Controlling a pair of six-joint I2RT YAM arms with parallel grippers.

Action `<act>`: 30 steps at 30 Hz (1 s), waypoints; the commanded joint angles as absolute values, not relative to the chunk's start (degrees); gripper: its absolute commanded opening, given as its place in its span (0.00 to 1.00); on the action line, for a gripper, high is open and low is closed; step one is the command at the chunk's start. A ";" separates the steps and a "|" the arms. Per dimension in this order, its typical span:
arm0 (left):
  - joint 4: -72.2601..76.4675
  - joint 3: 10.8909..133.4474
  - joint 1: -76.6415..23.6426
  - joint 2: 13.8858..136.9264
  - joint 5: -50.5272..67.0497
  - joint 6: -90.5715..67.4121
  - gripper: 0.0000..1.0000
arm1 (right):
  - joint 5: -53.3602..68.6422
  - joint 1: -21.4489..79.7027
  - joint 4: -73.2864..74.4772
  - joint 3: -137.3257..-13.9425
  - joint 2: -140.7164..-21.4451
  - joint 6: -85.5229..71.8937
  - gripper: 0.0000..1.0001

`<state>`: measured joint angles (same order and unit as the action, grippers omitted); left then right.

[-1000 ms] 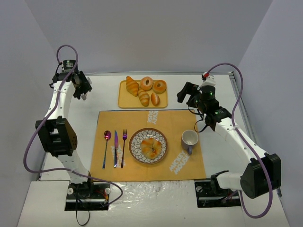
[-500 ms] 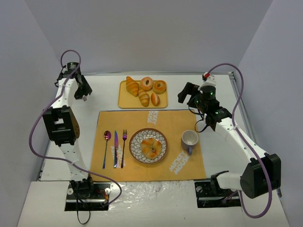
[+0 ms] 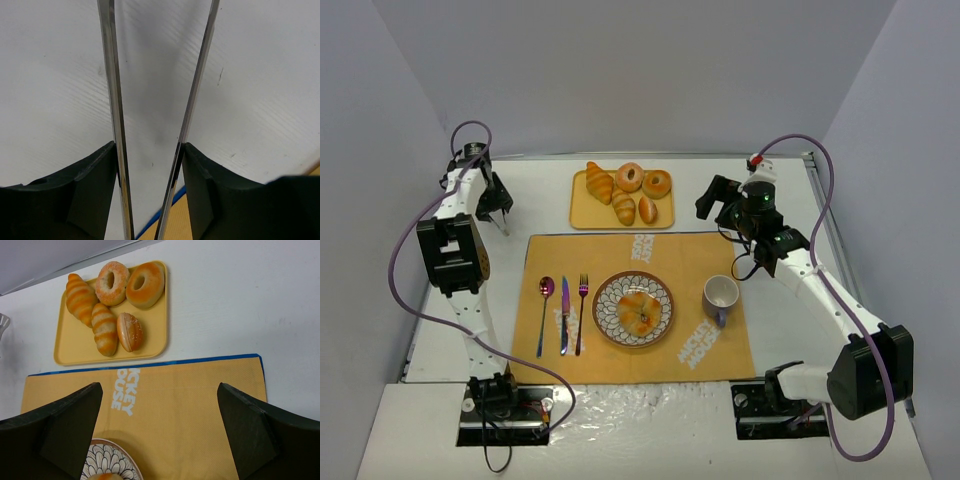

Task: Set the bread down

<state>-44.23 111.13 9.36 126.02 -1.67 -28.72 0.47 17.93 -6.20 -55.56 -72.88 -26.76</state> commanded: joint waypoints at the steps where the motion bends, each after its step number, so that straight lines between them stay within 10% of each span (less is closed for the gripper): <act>1: -45.35 114.69 10.11 126.19 -2.46 -27.59 0.49 | 0.44 17.67 -9.06 -57.64 -71.98 -26.54 0.96; 30: -45.48 113.34 9.93 128.75 -0.26 -27.59 0.78 | 0.40 17.75 -8.92 -57.13 -71.42 -26.54 0.96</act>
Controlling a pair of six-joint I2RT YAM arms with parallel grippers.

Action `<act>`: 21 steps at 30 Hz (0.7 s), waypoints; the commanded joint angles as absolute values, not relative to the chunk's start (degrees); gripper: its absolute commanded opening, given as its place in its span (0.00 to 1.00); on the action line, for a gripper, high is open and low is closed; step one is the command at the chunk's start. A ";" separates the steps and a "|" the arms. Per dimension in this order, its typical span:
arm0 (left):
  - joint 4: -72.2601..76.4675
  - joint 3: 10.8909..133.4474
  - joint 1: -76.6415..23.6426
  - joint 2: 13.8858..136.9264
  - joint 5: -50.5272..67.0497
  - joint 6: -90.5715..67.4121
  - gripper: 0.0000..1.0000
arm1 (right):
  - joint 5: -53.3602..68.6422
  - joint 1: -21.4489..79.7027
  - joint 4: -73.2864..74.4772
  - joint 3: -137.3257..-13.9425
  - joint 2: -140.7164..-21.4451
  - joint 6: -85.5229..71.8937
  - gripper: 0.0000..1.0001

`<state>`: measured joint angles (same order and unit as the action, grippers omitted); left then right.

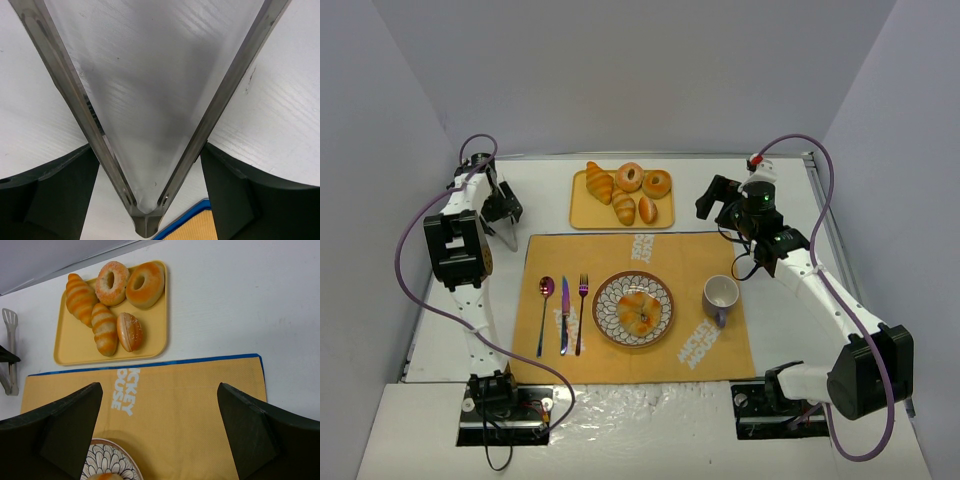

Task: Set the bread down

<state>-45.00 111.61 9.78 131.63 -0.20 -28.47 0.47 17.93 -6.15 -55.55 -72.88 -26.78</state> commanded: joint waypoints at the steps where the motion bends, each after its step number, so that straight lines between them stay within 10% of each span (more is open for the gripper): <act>1: -45.49 113.35 9.91 128.63 -0.29 -27.51 0.78 | 0.44 17.75 -8.88 -57.13 -71.43 -26.52 0.96; 21: -46.63 109.00 8.70 119.56 -3.34 -26.89 0.81 | 0.88 17.69 -8.96 -56.95 -71.26 -26.63 0.96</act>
<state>-46.07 109.26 9.41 127.45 -1.06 -27.62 0.49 17.93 -6.15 -55.55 -72.88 -26.79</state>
